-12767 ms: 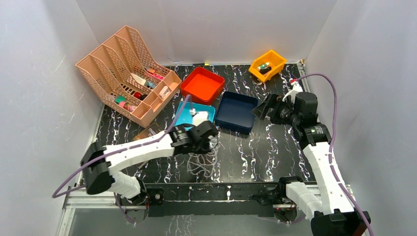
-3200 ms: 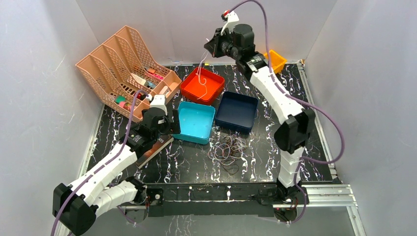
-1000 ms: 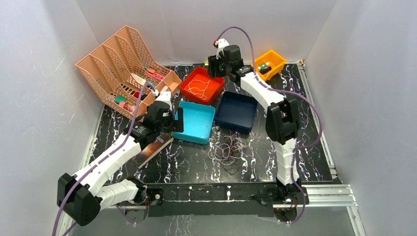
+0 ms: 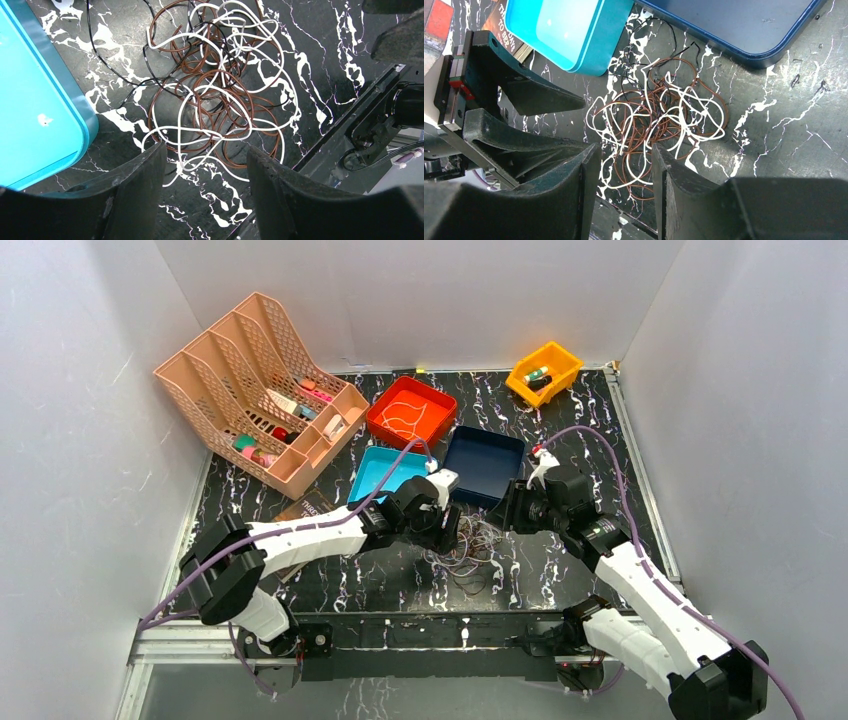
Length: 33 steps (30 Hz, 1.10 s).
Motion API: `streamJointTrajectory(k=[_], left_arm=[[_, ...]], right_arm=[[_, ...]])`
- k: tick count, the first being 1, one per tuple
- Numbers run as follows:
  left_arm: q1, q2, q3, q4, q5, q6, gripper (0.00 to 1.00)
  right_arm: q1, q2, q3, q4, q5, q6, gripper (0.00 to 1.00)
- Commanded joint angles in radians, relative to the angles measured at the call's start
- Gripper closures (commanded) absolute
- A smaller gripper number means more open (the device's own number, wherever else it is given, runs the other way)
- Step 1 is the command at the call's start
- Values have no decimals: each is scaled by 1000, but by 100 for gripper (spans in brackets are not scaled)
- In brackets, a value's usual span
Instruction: Untangle the cables
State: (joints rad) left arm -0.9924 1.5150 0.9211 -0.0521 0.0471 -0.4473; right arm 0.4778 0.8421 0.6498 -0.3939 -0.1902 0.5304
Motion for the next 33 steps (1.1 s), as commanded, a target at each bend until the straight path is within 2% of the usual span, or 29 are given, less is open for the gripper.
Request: streamJointTrajectory(k=[1, 8, 19, 22, 30, 33], left_arm=[[-2, 13, 0, 24, 22, -2, 44], [-3, 44, -9, 21, 10, 14, 49], [-2, 90, -29, 41, 13, 13, 62], [-2, 98, -31, 47, 14, 13, 70], [-3, 81, -23, 43, -10, 17, 98], [-2, 60, -6, 22, -25, 22, 100]], right_arm=[[-3, -17, -1, 34, -8, 15, 51], [-3, -12, 5, 32, -14, 11, 51], [-4, -1, 3, 38, -29, 14, 52], [-4, 0, 2, 37, -29, 14, 52], [-4, -8, -2, 48, -29, 19, 52], [-3, -18, -5, 63, -32, 18, 52]])
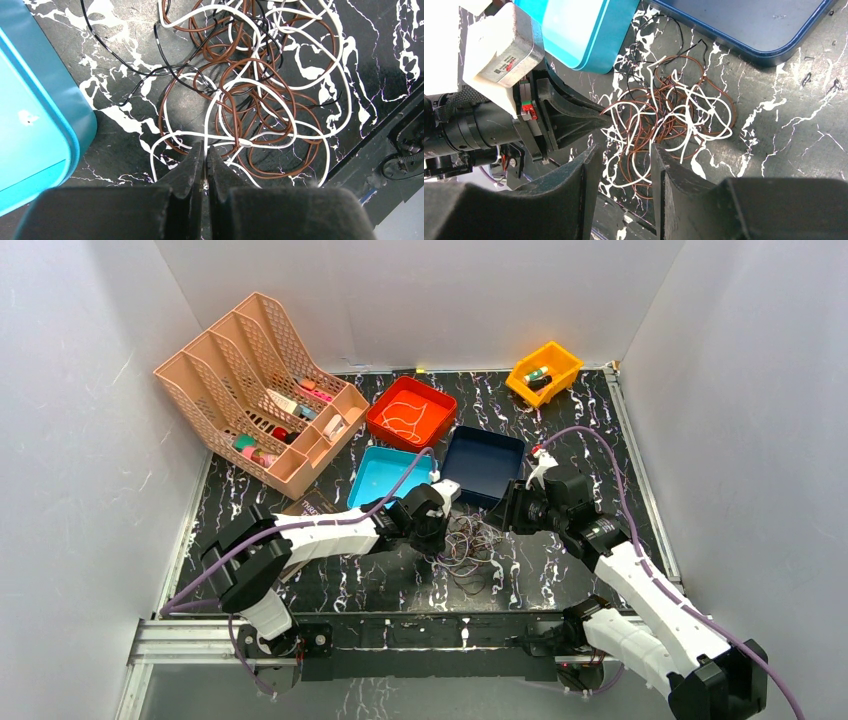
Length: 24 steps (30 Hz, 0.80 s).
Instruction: Untangle the cables
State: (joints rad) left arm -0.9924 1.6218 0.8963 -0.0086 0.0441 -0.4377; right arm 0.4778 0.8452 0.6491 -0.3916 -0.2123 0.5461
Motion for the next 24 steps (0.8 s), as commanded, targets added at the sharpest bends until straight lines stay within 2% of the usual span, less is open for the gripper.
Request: streamJointTrajectory(k=[1, 12, 24], left_arm=[[-2, -55, 25, -31, -26, 15, 100], [-2, -188, 113, -169, -67, 52, 100], [-2, -250, 164, -211, -93, 56, 100]], right_arm=[[-4, -24, -7, 68, -11, -1, 51], [-4, -135, -46, 204, -63, -51, 38], [-3, -140, -52, 300, -132, -110, 33]])
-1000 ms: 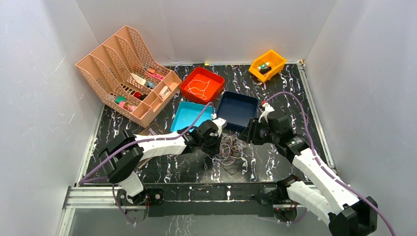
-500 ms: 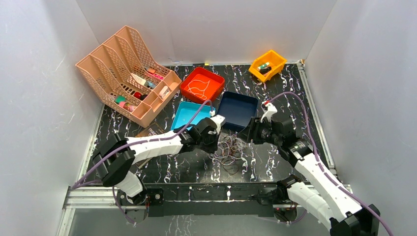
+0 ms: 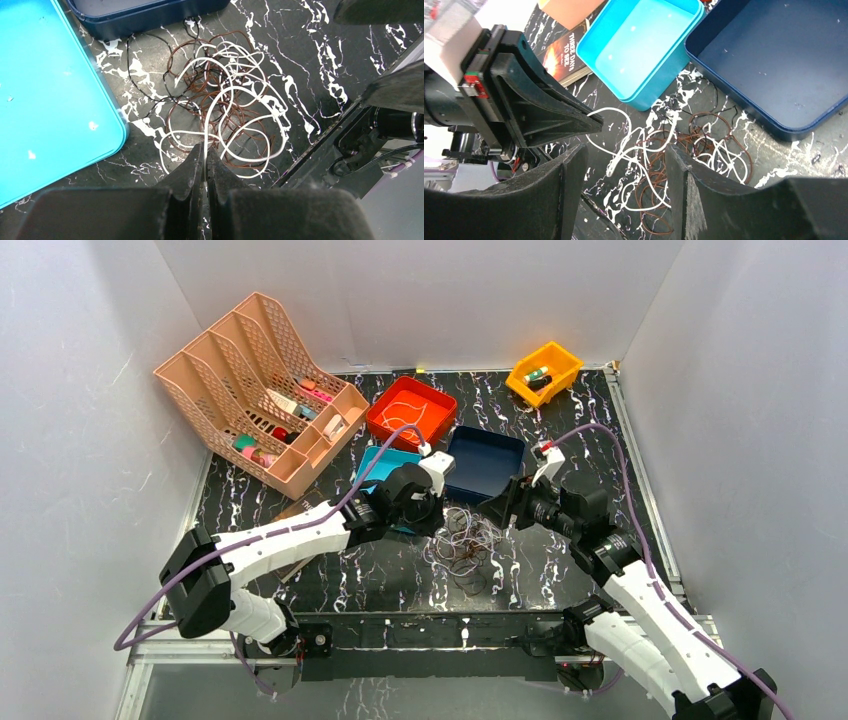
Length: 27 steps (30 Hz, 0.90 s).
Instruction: Untangle the cables
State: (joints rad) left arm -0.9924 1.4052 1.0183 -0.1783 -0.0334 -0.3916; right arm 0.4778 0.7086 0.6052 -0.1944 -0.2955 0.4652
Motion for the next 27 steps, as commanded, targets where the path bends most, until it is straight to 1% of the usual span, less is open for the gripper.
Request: streamJointTrajectory(k=[1, 16, 27], left_arm=[[-2, -32, 46, -41, -12, 10, 100], [-2, -32, 54, -24, -10, 11, 100], [-3, -33, 49, -23, -20, 11, 100]], right_arm=[[-3, 6, -14, 115, -66, -30, 33], [-3, 33, -36, 159, -107, -46, 32], [-4, 16, -48, 158, -90, -37, 29]])
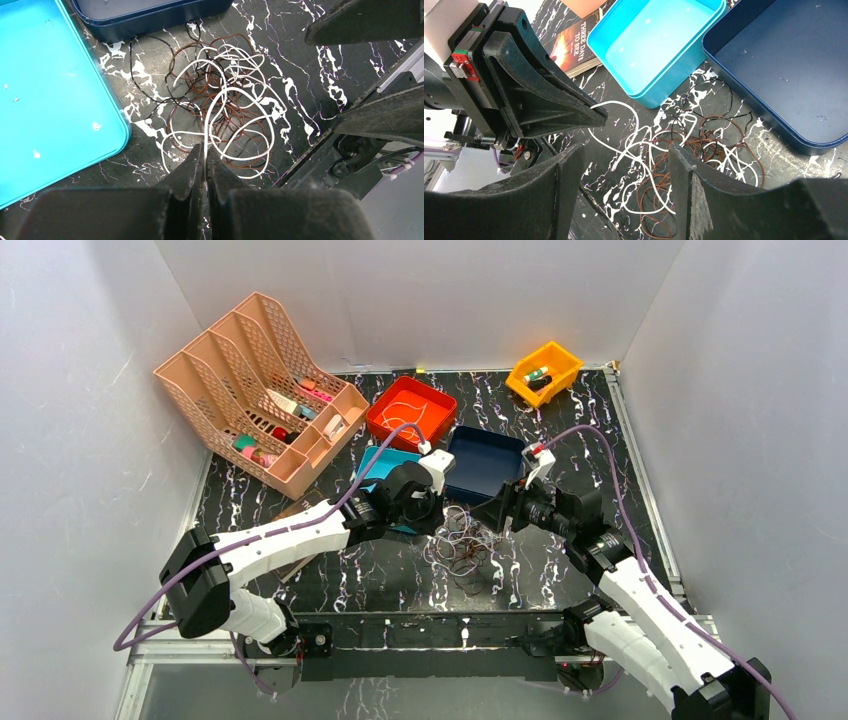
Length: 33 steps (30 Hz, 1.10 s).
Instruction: Untangle the cables
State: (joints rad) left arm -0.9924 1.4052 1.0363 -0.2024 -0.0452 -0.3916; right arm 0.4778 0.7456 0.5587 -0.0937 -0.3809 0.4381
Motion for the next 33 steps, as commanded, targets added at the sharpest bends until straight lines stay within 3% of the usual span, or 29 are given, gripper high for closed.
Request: streamJointTrajectory(k=[1, 19, 33], left_arm=[[-2, -32, 30, 3, -8, 10, 100], [-2, -32, 92, -12, -67, -6, 100], [-3, -74, 213, -75, -69, 5, 100]], right_arm=[[-3, -22, -2, 56, -4, -10, 29], [29, 97, -17, 232, -82, 41, 25], [80, 231, -86, 417, 182, 122, 28]])
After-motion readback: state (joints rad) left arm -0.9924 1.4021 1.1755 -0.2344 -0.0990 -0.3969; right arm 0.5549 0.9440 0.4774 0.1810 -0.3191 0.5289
